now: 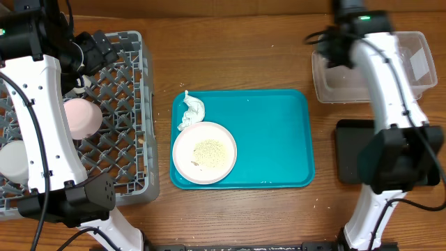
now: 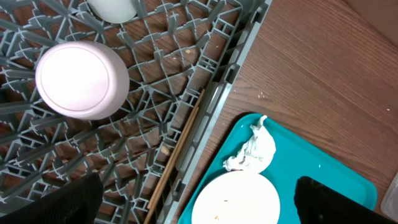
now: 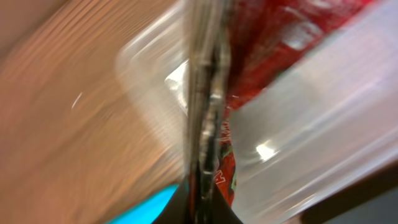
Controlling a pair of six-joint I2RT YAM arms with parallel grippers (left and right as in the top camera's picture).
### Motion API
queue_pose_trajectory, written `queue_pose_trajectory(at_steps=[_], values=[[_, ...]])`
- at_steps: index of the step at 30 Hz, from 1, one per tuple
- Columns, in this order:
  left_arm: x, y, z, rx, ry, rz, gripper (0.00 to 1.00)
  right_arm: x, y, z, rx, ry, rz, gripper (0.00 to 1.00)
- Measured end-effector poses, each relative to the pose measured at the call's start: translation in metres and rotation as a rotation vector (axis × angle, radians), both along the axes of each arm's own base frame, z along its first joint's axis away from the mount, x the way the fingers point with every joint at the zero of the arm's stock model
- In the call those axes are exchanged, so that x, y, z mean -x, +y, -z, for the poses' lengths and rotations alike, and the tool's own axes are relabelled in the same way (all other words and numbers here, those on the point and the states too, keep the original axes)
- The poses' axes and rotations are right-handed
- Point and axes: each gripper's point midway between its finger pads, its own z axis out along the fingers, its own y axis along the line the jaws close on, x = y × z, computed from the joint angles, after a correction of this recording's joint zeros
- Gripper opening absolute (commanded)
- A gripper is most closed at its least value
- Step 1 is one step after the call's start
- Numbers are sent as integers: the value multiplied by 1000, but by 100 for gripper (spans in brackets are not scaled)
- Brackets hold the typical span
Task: Sort waste into correct bins and load items into the dishwasher
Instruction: 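Carry the red wrapper to the clear container and drop it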
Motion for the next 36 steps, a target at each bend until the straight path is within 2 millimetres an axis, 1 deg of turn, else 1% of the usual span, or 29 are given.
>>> queue_pose_trajectory(at_steps=[2,4,5,7,9,11,13,14,15,17,18,19,20,21,22,24,25,26,27,30,31,33,36], values=[[0,0,0,0,0,0,100,-4,-21,-1,-44,-23,78,99],[0,0,0,0,0,0,100,-8,-33,-2,-92,-47,114,100],[0,0,0,0,0,0,100,-8,-35,-2,-116,-48,115,100],[0,0,0,0,0,0,100,-8,-31,-1,-175,-47,87,100],[0,0,0,0,0,0,100,-8,-18,-2,-251,-44,15,100],[0,0,0,0,0,0,100,-7,6,-6,-353,-44,-104,100],[0,0,0,0,0,0,100,-3,36,-12,-448,-47,-242,100],[0,0,0,0,0,0,100,1,61,-16,-502,-46,-335,100],[0,0,0,0,0,0,100,5,80,-18,-521,-43,-405,100],[0,0,0,0,0,0,100,11,114,-20,-526,-38,-512,100],[0,0,0,0,0,0,100,15,140,-21,-516,-39,-584,100],[0,0,0,0,0,0,100,19,175,-21,-493,-49,-675,99],[0,0,0,0,0,0,100,21,184,-20,-487,-53,-699,100],[0,0,0,0,0,0,100,25,211,-20,-468,-66,-766,100],[0,0,0,0,0,0,100,29,230,-18,-453,-79,-811,99],[0,0,0,0,0,0,100,40,278,-12,-414,-113,-920,100],[0,0,0,0,0,0,100,47,295,-8,-400,-118,-956,100],[0,0,0,0,0,0,100,58,318,-1,-376,-121,-999,100],[0,0,0,0,0,0,100,66,333,5,-353,-122,-1022,100],[0,0,0,0,0,0,100,83,363,24,-282,-117,-1023,100],[0,0,0,0,0,0,100,90,372,35,-246,-110,-999,98],[0,0,0,0,0,0,100,92,379,44,-221,-112,-975,96],[0,0,0,0,0,0,100,87,388,61,-198,-121,-933,90]])
